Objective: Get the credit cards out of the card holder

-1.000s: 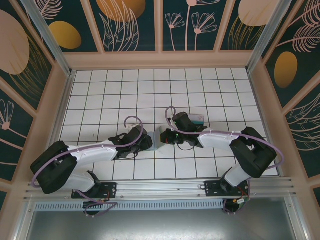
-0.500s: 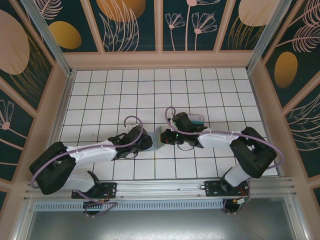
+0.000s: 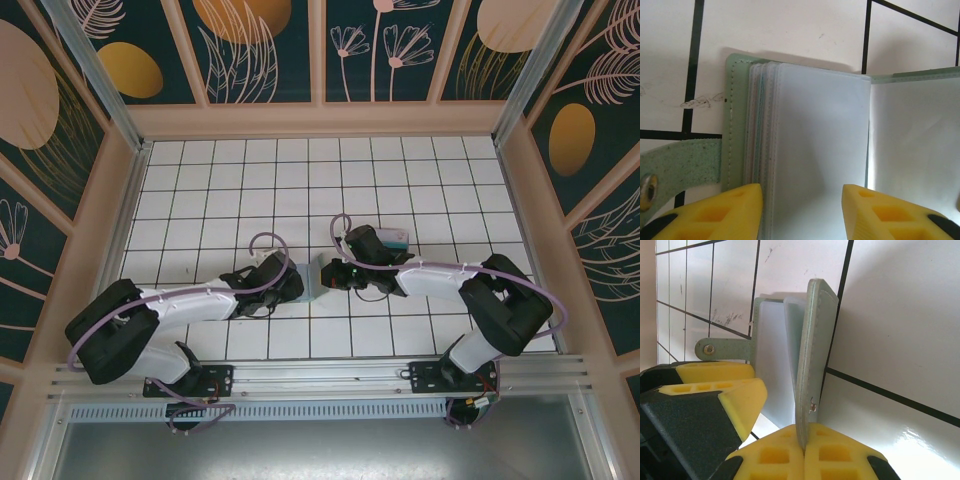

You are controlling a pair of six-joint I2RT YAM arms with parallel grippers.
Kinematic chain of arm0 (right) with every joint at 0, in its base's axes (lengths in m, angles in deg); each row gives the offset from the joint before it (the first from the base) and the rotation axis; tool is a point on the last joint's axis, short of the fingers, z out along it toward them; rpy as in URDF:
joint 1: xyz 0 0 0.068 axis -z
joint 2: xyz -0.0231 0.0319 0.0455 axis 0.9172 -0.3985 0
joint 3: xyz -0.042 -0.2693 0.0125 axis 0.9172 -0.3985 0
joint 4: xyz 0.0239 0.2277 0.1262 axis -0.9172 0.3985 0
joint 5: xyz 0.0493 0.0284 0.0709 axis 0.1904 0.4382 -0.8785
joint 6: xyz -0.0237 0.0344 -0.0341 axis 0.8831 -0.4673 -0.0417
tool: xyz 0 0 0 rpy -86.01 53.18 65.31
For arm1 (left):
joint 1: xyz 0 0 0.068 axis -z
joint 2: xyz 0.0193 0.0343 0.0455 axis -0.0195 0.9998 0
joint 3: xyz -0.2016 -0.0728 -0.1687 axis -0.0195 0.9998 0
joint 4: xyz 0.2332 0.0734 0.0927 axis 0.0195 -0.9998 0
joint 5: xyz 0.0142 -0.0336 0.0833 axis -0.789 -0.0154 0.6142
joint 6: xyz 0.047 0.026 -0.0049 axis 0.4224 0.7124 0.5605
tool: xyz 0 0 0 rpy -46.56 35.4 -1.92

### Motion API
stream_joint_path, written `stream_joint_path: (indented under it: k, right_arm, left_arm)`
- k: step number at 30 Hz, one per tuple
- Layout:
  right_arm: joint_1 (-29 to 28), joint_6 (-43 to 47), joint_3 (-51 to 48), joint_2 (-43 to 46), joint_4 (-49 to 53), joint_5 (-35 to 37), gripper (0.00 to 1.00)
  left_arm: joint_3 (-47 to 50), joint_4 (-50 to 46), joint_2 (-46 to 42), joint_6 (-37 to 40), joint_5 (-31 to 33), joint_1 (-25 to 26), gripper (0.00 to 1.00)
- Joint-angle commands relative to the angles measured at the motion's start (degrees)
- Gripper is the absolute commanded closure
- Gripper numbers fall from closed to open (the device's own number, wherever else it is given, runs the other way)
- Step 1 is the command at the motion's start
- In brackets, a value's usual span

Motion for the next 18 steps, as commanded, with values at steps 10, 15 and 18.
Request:
stream_joint_path:
  k: [10, 15, 18]
  right_arm:
    - [-0.6, 0.2, -0.2, -1.1, -1.3, -0.4, 1.00]
    - [-0.6, 0.3, -0.1, -1.2, -1.2, -0.4, 1.00]
    - [-0.6, 0.3, -0.2, -1.1, -0.9, -0.2, 1.00]
  left_arm:
    - [1.2, 7.6, -0.9, 1.6, -5.4, -0.2, 0.53]
    - [1.3, 8.3, -0.7, 1.8, -6.1, -0.2, 0.53]
    - [1.7, 10.0, -1.5, 1.9, -7.0, -0.3, 0.57]
